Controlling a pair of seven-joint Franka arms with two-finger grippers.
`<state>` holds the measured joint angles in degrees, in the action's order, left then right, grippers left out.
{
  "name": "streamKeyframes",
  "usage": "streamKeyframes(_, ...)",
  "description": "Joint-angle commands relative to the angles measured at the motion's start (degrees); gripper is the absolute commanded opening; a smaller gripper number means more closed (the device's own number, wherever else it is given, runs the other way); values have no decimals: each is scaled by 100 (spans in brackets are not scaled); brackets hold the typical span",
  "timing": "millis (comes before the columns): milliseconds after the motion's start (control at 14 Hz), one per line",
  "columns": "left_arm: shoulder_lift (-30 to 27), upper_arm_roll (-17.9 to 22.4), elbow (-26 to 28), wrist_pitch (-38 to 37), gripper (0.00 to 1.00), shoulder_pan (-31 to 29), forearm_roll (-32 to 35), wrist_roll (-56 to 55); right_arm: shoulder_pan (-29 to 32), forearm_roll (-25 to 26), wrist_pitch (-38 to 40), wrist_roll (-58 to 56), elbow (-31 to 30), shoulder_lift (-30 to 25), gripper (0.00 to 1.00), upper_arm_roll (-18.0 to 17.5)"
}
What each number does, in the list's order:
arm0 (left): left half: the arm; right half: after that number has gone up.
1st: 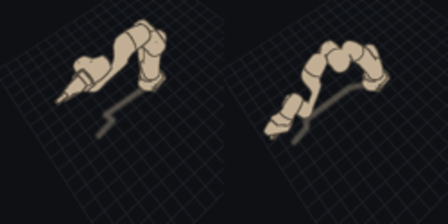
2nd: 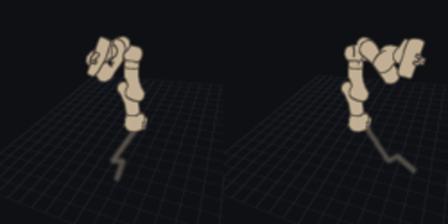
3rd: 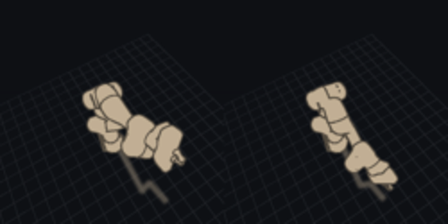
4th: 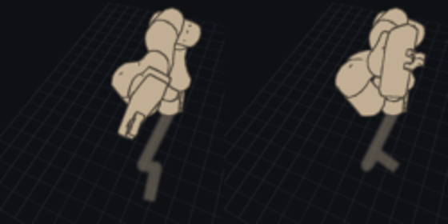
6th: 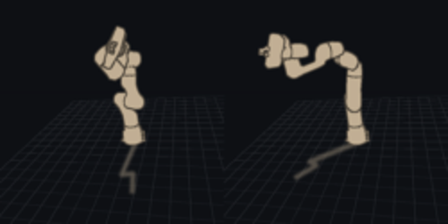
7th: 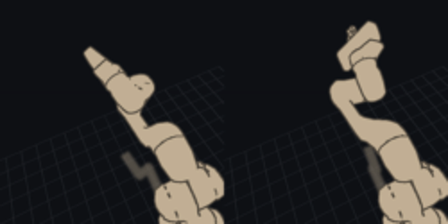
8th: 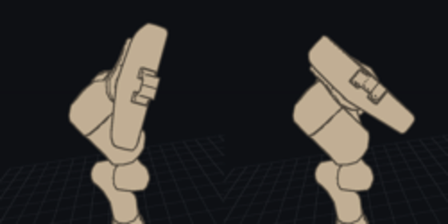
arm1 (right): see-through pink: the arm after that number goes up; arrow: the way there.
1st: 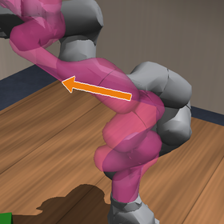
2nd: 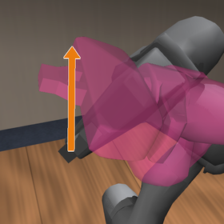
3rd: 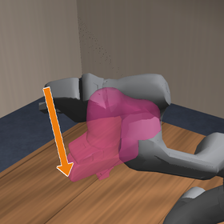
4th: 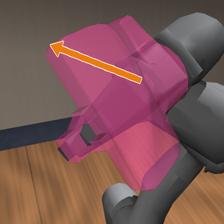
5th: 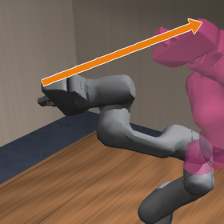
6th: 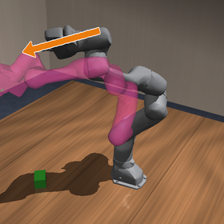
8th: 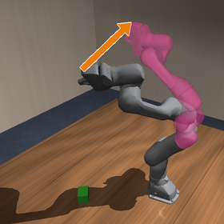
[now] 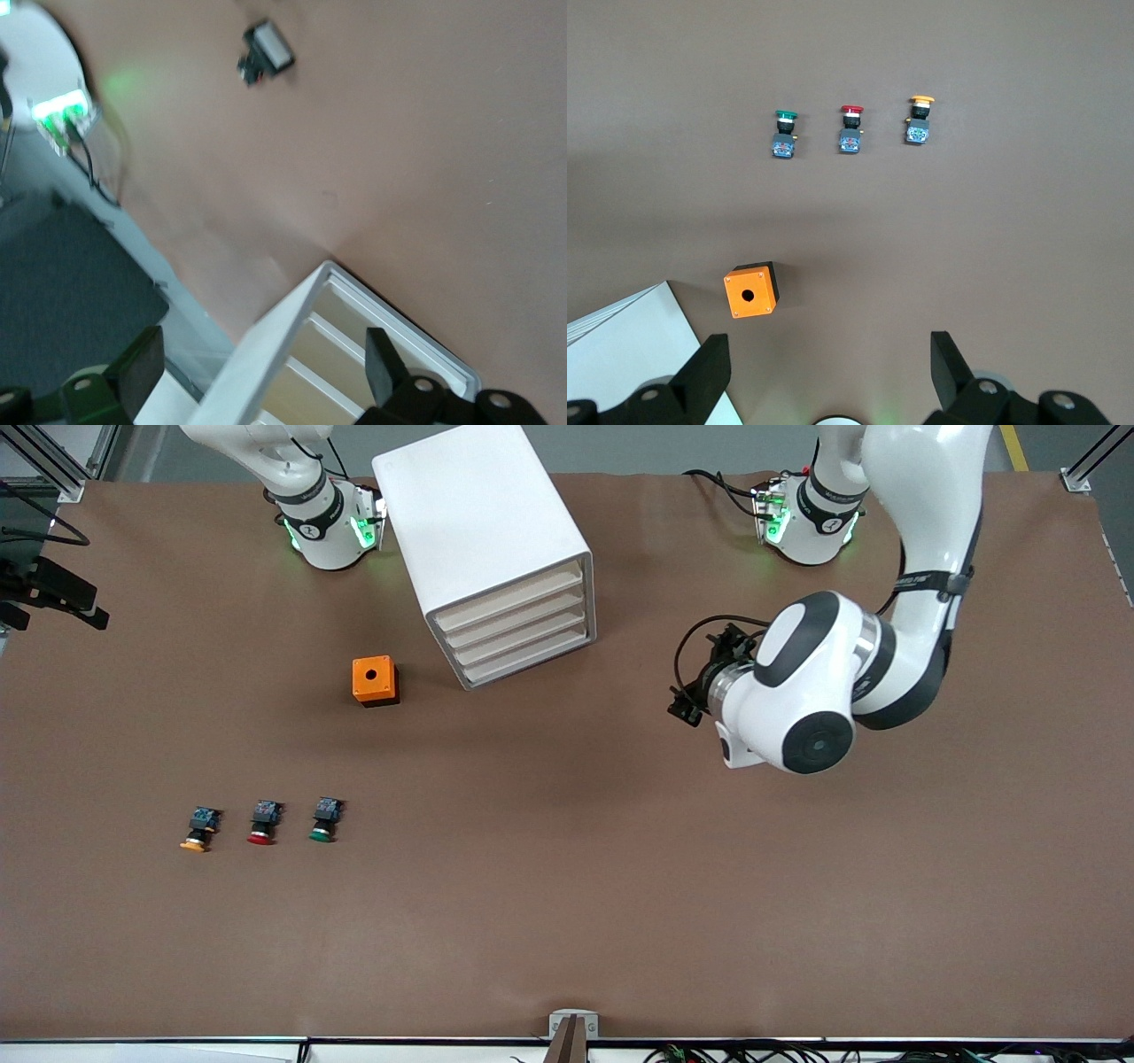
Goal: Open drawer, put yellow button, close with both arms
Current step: 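Move the left gripper to the handle of the cabinet's top drawer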
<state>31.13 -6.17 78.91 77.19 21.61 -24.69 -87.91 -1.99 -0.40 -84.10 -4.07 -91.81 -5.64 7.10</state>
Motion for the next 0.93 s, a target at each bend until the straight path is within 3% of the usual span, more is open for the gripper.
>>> streamKeyframes(0,445,19,-341,-178,100,220,-535,-961,94,67,-10,-51,-109,-140,100,-86)
streamKeyframes(356,1087,10,-482,-186,100,397,-1756,-2737,94,67,8,-51,-109,-140,100,-86)
streamKeyframes(712,1509,10,-482,-186,100,529,-2978,-3967,59,76,43,-33,-100,-122,100,-103)
streamKeyframes(854,1545,1,-473,-221,97,537,-3147,-4067,67,76,34,-59,-30,-113,100,-103)
